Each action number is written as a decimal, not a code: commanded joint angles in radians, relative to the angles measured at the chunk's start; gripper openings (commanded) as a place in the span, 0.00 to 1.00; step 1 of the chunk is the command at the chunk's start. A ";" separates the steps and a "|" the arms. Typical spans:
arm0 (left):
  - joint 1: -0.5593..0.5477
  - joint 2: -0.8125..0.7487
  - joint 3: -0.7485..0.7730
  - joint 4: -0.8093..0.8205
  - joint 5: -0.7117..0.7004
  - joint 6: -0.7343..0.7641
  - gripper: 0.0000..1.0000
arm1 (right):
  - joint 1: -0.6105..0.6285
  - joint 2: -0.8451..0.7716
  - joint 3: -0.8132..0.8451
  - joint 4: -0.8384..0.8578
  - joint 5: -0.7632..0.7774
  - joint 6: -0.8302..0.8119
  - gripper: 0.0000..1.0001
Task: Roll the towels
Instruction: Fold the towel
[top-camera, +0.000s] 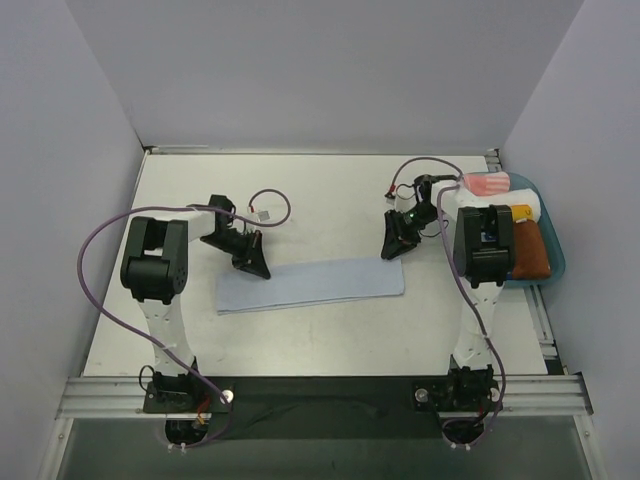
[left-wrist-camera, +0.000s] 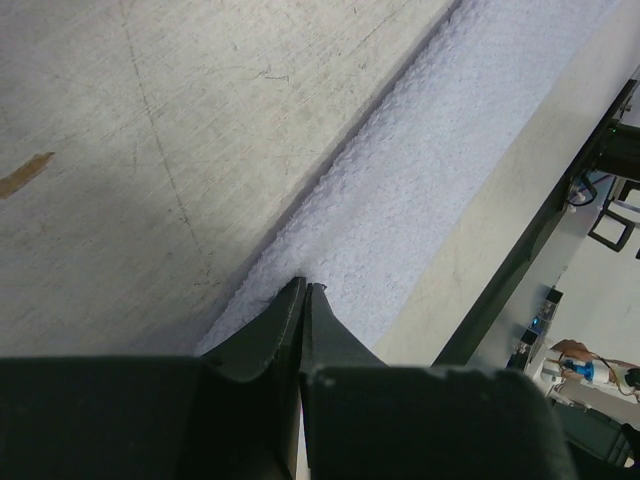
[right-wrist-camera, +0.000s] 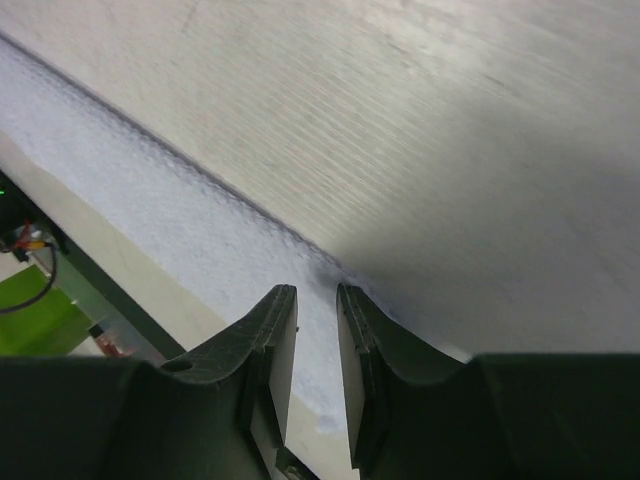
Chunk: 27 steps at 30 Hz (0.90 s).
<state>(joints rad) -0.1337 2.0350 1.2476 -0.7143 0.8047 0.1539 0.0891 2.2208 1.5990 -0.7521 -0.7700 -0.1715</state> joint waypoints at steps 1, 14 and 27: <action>0.019 0.005 0.003 -0.019 -0.105 0.038 0.02 | -0.017 -0.069 0.036 -0.059 0.213 -0.080 0.25; 0.020 -0.206 0.019 -0.054 -0.064 0.042 0.38 | -0.003 -0.357 -0.158 -0.084 0.292 0.043 0.44; 0.065 -0.432 -0.033 -0.094 -0.184 0.118 0.47 | 0.063 -0.267 -0.266 0.011 0.270 0.112 0.40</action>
<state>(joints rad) -0.1062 1.6394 1.2285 -0.7792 0.6617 0.2234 0.1272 1.9450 1.3277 -0.7460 -0.4973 -0.0929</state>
